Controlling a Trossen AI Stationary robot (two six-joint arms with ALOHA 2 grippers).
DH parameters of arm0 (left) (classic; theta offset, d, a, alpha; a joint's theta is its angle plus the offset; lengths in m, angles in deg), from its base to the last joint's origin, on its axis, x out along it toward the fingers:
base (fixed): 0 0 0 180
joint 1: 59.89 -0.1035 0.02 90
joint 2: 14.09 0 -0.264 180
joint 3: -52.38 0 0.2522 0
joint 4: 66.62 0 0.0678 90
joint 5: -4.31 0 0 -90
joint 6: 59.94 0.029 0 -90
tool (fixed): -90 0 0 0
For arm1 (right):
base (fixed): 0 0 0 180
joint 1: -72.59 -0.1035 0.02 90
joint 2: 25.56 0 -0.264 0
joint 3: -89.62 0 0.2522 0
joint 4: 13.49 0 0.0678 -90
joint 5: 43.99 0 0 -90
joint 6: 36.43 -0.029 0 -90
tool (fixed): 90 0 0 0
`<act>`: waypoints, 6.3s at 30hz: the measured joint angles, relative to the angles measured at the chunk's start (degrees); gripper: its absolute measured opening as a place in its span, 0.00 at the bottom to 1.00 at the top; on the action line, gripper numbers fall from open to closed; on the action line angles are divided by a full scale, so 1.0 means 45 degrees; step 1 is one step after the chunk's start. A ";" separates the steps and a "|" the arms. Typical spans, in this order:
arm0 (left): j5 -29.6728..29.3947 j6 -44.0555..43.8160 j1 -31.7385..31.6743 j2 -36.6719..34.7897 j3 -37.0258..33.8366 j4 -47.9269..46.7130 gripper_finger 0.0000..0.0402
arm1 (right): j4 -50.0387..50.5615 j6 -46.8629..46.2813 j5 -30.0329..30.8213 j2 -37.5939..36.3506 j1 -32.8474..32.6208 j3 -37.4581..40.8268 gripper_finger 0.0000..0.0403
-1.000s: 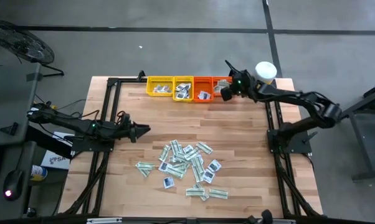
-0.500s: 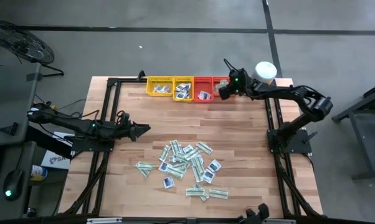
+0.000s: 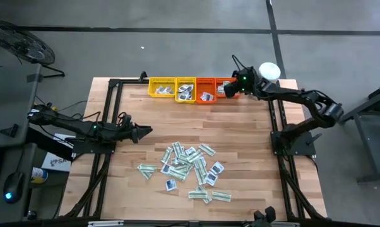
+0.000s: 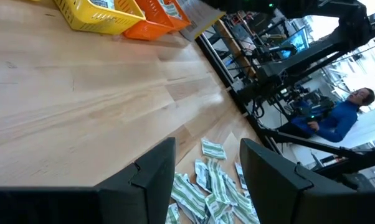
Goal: Pick & Place First Aid Supplies
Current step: Put the green pad into the right orange bin
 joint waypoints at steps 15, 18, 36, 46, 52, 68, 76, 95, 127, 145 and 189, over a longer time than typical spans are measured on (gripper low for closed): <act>0.0073 0.0159 0.0000 0.0000 0.0000 0.0002 0.44 | 0.0087 -0.0435 -0.2071 -0.3567 -0.0386 0.0000 0.36; 0.0155 0.0325 0.0000 -0.0004 0.0000 0.0002 0.44 | 0.0117 -0.0465 -0.2050 -0.4106 -0.1056 0.0000 0.36; 0.1484 0.0461 0.0000 -0.0005 0.0000 -0.0405 0.44 | 0.1797 -0.1800 0.0125 -0.4687 -0.6879 0.0002 0.36; 0.2166 0.0466 0.0000 -0.0002 0.0000 -0.0610 0.44 | 0.3992 -0.4302 0.0997 -0.4629 -0.9734 0.0000 0.36; 0.2166 0.0466 0.0000 -0.0004 0.0000 -0.0610 0.44 | 0.4955 -0.6007 0.1045 -0.4610 -1.1286 0.0000 0.36; 0.2171 0.0466 0.0000 -0.0005 0.0000 -0.0667 0.44 | 0.4368 -0.4671 0.0454 -0.0974 -1.4020 0.0005 0.36; 0.2482 0.0469 0.0000 -0.0005 0.0000 -0.0668 0.44 | 0.1029 0.0718 -0.0346 0.1360 -1.3872 0.0005 0.36; 0.2783 0.0466 0.0000 0.0019 0.0000 -0.1216 0.44 | 0.3923 0.6375 -0.1014 0.2610 -1.2293 -0.1864 0.47; 0.2463 0.0651 0.0000 0.0024 0.0000 -0.1339 0.44 | 0.4209 0.6291 -0.2547 0.4776 -1.1474 -0.1957 0.21; 0.2471 0.0559 0.0000 0.0021 0.0000 -0.1313 0.44 | 0.4671 -0.0352 -0.0020 0.3329 -1.0768 -0.1817 0.00; -0.1934 -0.2023 0.0000 0.0021 0.0000 -0.1158 0.44 | 0.4584 -0.1481 0.0593 0.0859 -0.0681 -0.1904 0.00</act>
